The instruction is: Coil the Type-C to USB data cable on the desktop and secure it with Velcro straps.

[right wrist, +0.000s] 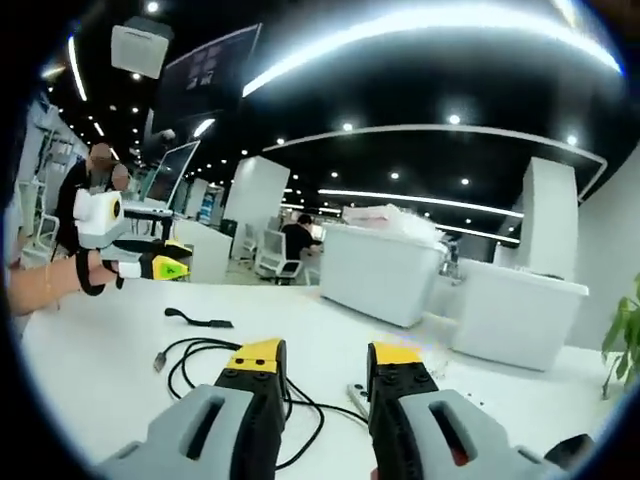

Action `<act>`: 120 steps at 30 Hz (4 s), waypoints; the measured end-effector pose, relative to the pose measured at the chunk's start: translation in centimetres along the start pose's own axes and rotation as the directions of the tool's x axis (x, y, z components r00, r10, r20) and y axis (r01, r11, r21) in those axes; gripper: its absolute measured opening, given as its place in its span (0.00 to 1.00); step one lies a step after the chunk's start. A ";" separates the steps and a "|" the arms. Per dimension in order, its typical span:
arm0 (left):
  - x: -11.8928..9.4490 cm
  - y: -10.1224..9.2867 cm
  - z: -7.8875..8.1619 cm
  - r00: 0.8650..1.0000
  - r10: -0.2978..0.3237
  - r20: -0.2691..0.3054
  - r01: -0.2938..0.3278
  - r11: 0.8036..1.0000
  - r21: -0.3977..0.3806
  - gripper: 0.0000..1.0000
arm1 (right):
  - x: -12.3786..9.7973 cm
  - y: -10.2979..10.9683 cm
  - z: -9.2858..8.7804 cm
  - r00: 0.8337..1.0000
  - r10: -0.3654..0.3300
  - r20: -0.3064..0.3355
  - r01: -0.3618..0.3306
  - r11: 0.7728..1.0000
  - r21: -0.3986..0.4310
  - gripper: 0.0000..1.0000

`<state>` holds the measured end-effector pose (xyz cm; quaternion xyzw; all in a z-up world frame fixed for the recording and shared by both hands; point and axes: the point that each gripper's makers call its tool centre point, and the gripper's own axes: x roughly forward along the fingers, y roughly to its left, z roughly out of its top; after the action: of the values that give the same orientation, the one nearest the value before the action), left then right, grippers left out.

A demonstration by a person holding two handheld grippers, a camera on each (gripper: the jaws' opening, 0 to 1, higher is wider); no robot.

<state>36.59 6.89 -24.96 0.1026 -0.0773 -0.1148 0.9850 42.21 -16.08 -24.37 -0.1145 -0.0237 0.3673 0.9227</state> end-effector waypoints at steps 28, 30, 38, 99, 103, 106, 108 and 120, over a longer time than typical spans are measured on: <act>-0.1 -1.6 -2.5 0.999 -0.028 -0.026 0.027 0.999 -0.028 0.33 | 9.2 4.8 -8.8 0.935 0.224 -0.274 -0.233 0.972 -0.003 0.22; -0.1 -1.6 -2.6 0.999 -0.031 -0.028 0.030 0.999 -0.032 0.33 | 9.5 5.1 -9.4 0.929 0.231 -0.291 -0.240 0.971 0.004 0.22; -0.1 -1.8 -2.6 0.999 -0.035 -0.029 0.035 0.999 -0.032 0.33 | 10.7 5.6 -11.5 0.900 0.250 -0.356 -0.271 0.963 -0.009 0.20; -0.2 -2.5 -3.0 0.997 -0.062 -0.049 0.061 0.998 -0.033 0.33 | 9.0 5.3 -6.2 0.963 0.136 -0.234 -0.223 0.889 -0.400 0.02; -0.5 -3.3 -2.0 0.995 -0.099 -0.006 0.099 0.993 -0.066 0.33 | 6.0 4.7 -1.9 0.991 0.101 -0.089 -0.128 0.907 -0.402 0.01; -0.7 -4.3 -0.7 0.989 -0.135 0.052 0.138 0.989 -0.055 0.33 | 2.6 4.7 1.7 0.997 0.078 0.021 -0.060 0.891 -0.449 0.01; -0.8 -5.3 0.5 0.980 -0.172 0.099 0.177 0.983 -0.040 0.33 | 0.5 4.8 3.4 0.995 0.070 0.065 -0.031 0.879 -0.476 0.01; 0.3 -14.2 7.4 0.907 -0.361 0.215 0.346 0.932 0.103 0.32 | -6.9 6.5 6.4 0.974 0.128 0.189 -0.028 0.888 -0.459 0.01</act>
<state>32.63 -8.13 -20.93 0.1315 -0.1747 -0.2999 0.9286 31.96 -14.96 -19.39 -0.2870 -0.2029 0.3990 0.8469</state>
